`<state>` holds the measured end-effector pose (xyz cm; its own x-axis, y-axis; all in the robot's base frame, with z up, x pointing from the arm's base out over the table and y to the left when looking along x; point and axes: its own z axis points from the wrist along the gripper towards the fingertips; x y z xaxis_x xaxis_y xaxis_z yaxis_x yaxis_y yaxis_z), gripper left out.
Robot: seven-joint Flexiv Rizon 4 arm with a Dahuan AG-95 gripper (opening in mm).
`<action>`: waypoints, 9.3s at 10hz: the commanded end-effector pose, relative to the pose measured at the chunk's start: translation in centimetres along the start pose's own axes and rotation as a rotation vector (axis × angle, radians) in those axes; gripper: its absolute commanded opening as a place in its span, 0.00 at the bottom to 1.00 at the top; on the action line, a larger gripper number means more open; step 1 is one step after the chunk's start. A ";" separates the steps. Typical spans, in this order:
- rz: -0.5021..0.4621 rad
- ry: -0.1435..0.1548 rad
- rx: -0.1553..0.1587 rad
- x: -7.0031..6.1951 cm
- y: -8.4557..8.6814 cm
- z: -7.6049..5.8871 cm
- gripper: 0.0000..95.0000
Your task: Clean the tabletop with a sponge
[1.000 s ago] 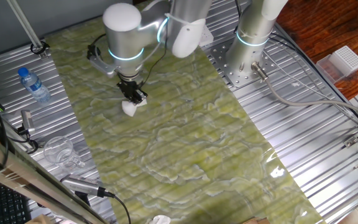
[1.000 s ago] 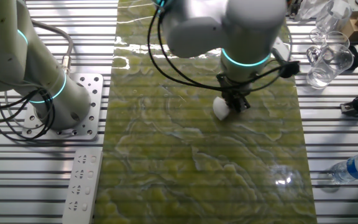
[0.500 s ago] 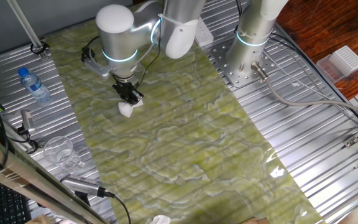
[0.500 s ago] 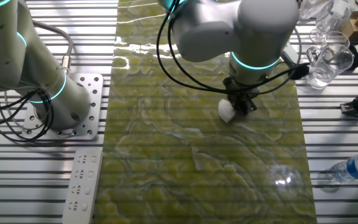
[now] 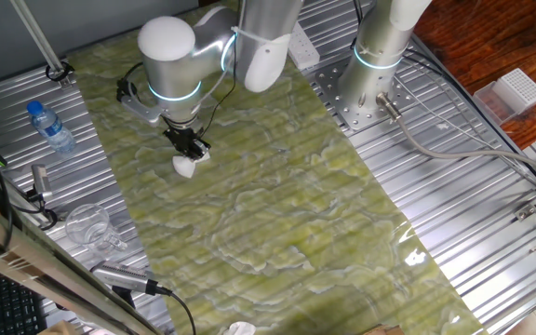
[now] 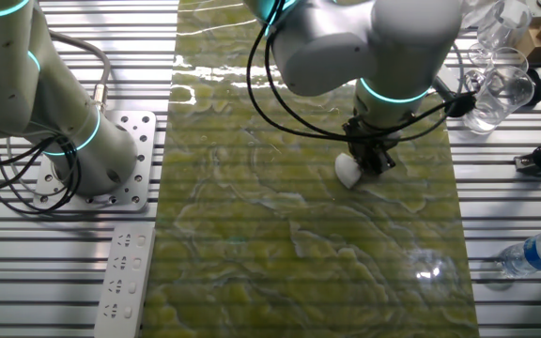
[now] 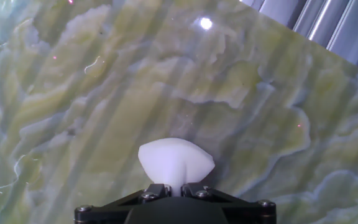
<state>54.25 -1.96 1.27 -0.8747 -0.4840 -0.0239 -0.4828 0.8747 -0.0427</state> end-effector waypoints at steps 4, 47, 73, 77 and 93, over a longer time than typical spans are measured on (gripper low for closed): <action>-0.011 0.016 0.004 -0.5 -1.1 0.0 0.00; 0.253 0.102 -0.161 -0.5 12.9 -0.7 0.00; 0.300 0.021 -0.114 3.2 12.6 -0.6 0.00; 0.264 0.015 -0.118 3.2 12.6 -0.6 0.00; 0.230 0.031 -0.122 6.3 12.3 -0.4 0.00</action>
<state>42.84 5.75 0.96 -0.9621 -0.2724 0.0114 -0.2706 0.9593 0.0801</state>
